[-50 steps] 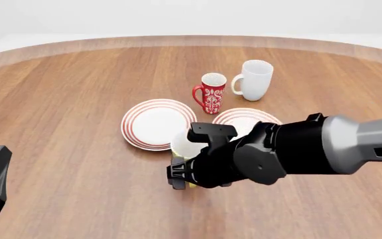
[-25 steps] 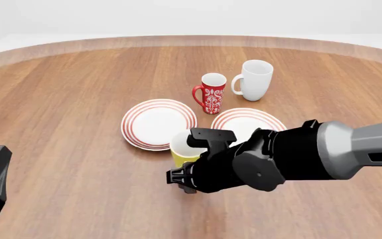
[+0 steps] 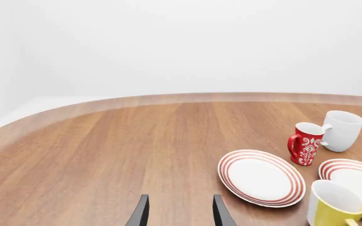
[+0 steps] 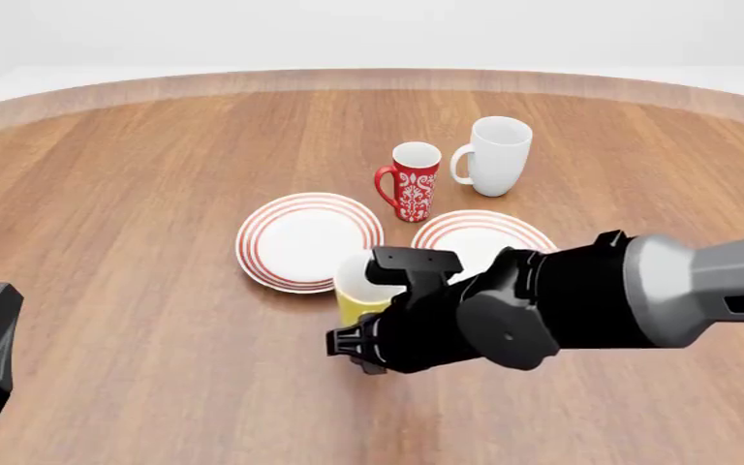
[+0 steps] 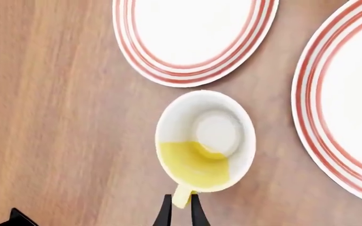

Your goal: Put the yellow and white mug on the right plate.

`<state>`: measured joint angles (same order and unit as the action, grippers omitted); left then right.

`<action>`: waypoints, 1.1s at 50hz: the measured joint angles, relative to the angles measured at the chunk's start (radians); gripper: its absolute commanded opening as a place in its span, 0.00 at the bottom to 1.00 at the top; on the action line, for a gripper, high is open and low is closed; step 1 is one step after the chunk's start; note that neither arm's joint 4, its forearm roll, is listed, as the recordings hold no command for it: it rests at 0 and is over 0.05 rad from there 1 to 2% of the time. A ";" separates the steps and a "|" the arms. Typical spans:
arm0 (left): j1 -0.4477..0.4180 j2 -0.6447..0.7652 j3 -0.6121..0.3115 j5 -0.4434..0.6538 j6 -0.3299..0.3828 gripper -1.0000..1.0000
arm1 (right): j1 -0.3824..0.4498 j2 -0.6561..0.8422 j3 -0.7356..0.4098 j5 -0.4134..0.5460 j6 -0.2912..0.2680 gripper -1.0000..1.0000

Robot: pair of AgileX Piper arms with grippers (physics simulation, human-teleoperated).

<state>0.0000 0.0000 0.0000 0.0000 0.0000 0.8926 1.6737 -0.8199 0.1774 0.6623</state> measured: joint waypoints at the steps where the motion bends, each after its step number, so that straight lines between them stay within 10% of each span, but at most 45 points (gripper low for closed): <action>1: 0.000 0.000 0.000 0.000 0.000 1.00 | -0.002 -0.002 -0.001 0.002 -0.002 0.00; 55: 0.000 0.000 0.000 0.000 0.000 1.00 | -0.095 -0.170 -0.009 0.102 -0.105 0.00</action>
<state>0.0000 0.0000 0.0000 0.0000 0.0000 0.7974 1.5036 -0.8289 0.2790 0.5570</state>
